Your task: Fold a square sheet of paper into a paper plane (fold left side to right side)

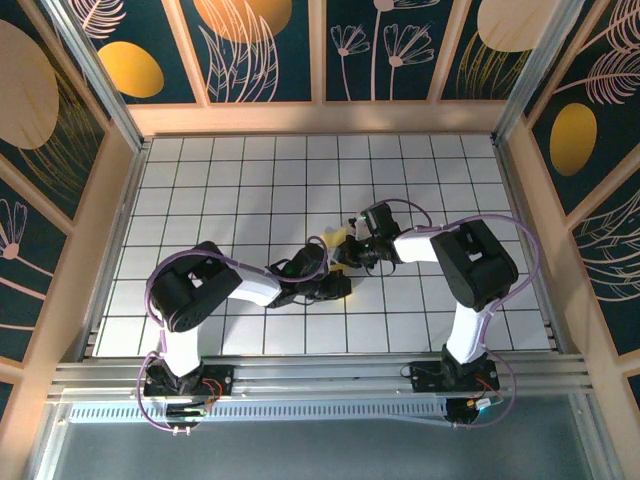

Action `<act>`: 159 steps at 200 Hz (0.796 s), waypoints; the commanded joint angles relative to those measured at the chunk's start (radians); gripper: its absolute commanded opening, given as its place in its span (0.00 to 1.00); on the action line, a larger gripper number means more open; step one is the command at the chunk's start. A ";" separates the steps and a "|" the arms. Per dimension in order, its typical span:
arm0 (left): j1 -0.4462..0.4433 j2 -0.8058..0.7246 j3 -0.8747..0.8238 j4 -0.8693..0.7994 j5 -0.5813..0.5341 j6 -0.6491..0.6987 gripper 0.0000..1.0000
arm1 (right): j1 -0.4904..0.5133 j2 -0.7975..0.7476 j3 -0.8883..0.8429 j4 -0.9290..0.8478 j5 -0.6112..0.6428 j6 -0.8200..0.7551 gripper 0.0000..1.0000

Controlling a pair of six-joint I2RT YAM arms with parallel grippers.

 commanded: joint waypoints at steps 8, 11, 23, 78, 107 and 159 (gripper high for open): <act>-0.052 -0.010 -0.047 -0.065 0.073 -0.039 0.00 | 0.025 0.111 -0.054 -0.188 0.166 -0.032 0.00; -0.053 -0.010 -0.048 -0.065 0.073 -0.041 0.00 | 0.025 0.112 -0.053 -0.187 0.166 -0.032 0.00; -0.058 -0.012 -0.057 -0.054 0.071 -0.049 0.00 | 0.025 0.111 -0.052 -0.188 0.166 -0.032 0.00; -0.066 -0.028 -0.079 -0.027 0.072 -0.068 0.00 | 0.027 0.111 -0.038 -0.199 0.167 -0.036 0.00; -0.065 -0.074 -0.076 -0.019 0.079 -0.065 0.00 | 0.027 0.104 -0.019 -0.209 0.158 -0.039 0.00; 0.024 -0.312 -0.111 -0.042 0.075 -0.037 0.00 | 0.026 -0.001 0.068 -0.252 0.148 -0.061 0.03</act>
